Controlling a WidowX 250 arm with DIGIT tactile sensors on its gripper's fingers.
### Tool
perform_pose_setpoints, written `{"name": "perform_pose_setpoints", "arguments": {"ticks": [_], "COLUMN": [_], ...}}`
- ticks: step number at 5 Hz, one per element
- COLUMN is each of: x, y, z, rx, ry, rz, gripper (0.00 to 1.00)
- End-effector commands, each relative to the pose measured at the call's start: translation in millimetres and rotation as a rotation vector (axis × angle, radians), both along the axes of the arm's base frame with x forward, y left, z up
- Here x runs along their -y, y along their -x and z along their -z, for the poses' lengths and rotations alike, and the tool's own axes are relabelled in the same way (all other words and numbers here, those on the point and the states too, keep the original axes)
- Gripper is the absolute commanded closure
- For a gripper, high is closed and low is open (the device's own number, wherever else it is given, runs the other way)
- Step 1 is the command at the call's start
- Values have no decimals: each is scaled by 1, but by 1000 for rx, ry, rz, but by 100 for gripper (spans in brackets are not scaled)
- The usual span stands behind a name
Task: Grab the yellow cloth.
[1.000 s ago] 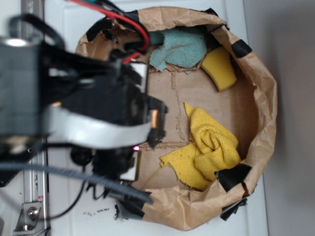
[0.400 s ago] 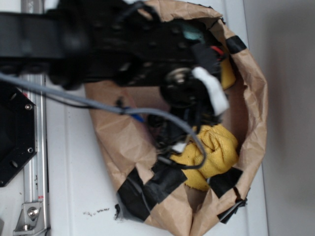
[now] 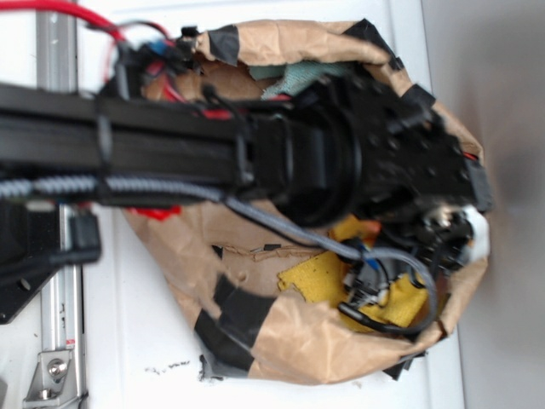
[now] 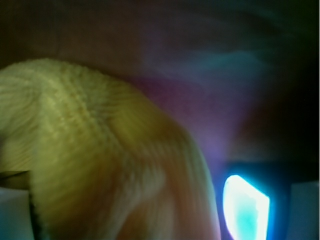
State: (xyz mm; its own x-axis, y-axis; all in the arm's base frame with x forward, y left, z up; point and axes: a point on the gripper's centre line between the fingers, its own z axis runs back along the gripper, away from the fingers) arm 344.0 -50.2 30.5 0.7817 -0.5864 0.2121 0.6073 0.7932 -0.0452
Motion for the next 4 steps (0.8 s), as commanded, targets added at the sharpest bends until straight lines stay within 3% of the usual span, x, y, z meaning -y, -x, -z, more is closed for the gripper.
{"name": "perform_pose_setpoints", "arguments": {"ticks": [1, 2, 4], "x": [60, 59, 31], "y": [37, 49, 44], "z": [-6, -5, -18], "rx": [39, -4, -39], "ry": [0, -13, -19], "rz": [133, 35, -129], "gripper": [0, 100, 100]}}
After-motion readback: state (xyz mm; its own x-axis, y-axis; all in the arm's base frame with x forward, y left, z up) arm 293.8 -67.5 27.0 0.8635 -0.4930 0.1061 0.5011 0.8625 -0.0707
